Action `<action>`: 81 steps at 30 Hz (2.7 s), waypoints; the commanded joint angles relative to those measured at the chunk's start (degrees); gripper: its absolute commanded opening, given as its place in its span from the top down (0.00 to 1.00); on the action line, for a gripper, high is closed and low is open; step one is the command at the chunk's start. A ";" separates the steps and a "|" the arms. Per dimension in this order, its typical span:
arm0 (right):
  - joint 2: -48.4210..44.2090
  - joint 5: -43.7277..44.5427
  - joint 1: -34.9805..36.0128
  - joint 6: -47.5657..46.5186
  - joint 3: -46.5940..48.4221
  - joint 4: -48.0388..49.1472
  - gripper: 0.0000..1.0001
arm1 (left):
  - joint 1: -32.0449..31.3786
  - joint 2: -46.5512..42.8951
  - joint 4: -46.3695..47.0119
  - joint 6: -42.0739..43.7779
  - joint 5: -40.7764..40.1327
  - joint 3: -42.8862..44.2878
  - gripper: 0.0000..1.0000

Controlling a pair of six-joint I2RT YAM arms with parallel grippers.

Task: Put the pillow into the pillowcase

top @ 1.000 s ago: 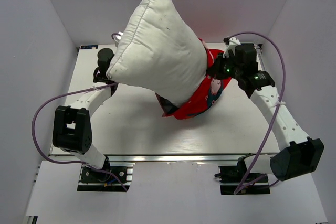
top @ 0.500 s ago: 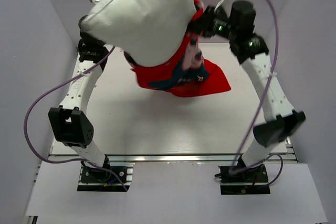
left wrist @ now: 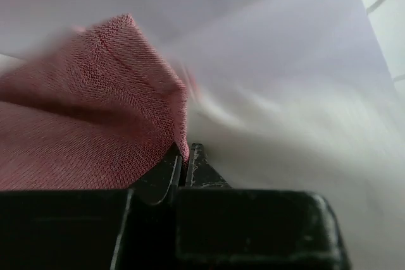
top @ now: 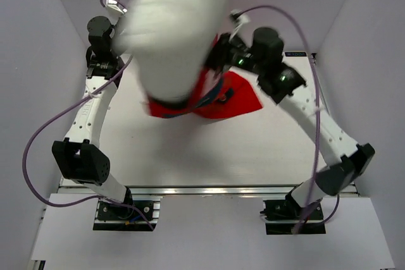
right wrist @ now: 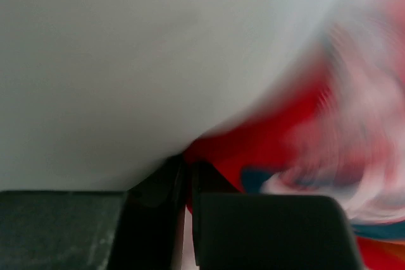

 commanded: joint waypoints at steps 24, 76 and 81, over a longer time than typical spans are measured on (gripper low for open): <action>2.19 -0.65 3.33 -13.73 14.51 9.42 1.00 | 3.27 -7.16 4.39 -2.97 -0.75 -4.42 1.00; -16.40 -0.74 -1.03 -23.04 -22.65 23.15 1.00 | 3.27 -35.63 24.26 0.02 4.17 -51.10 1.00; -23.79 -1.97 -3.92 -24.80 -35.19 16.73 1.00 | 3.27 -41.68 5.59 1.34 0.94 -54.77 1.00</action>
